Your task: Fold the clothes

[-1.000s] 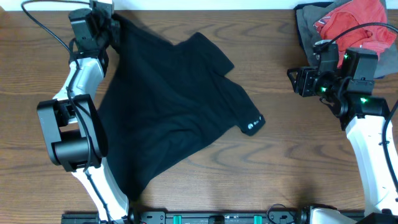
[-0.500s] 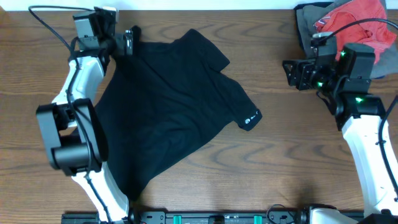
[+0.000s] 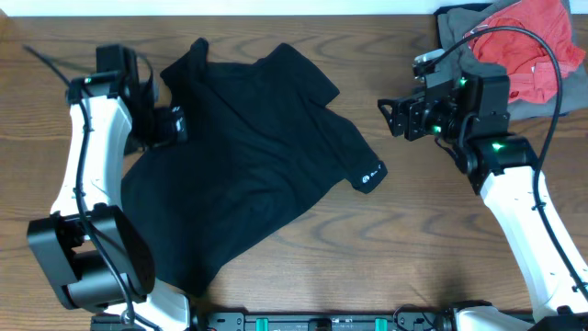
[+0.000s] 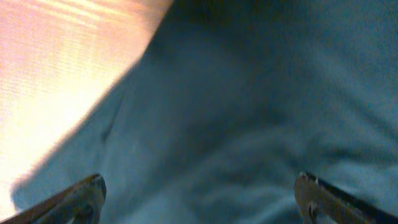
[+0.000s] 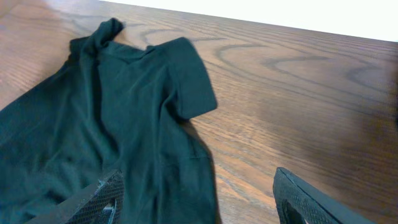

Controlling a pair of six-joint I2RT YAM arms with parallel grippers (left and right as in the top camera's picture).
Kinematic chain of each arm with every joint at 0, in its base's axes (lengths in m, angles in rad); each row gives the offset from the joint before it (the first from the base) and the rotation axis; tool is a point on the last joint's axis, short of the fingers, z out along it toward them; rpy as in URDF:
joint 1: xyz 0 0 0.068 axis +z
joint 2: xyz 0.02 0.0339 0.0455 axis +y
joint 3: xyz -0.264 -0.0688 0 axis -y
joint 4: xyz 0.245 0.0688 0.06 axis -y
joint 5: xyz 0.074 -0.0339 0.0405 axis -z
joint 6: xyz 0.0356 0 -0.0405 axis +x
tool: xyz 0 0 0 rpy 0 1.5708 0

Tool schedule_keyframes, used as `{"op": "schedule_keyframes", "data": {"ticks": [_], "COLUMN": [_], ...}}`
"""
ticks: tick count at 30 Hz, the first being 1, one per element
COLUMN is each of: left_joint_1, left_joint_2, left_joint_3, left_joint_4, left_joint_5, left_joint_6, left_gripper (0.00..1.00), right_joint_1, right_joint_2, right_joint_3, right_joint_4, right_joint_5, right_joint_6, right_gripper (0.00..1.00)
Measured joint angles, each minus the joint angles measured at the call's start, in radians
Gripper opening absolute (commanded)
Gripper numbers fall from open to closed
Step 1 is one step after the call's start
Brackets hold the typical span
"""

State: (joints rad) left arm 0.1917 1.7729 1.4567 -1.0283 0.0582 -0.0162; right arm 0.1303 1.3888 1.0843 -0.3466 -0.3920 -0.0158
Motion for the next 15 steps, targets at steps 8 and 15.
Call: {"op": "schedule_keyframes", "data": {"ticks": [8, 15], "left_joint_1": [0.178, 0.295], "left_joint_2": [0.007, 0.007], "left_joint_3": [-0.217, -0.343], "left_joint_4": [0.154, 0.319], "left_joint_5": [-0.045, -0.051], "left_joint_6": [-0.132, -0.203], "left_gripper": [0.98, 0.98], "right_joint_1": [0.018, 0.018], "right_joint_2": [0.0, 0.0], "right_joint_3": [0.0, 0.0], "right_joint_4": [-0.023, -0.035], "right_joint_5": [0.001, 0.002], "right_joint_6": [-0.004, -0.008], "right_gripper": [0.73, 0.71]}}
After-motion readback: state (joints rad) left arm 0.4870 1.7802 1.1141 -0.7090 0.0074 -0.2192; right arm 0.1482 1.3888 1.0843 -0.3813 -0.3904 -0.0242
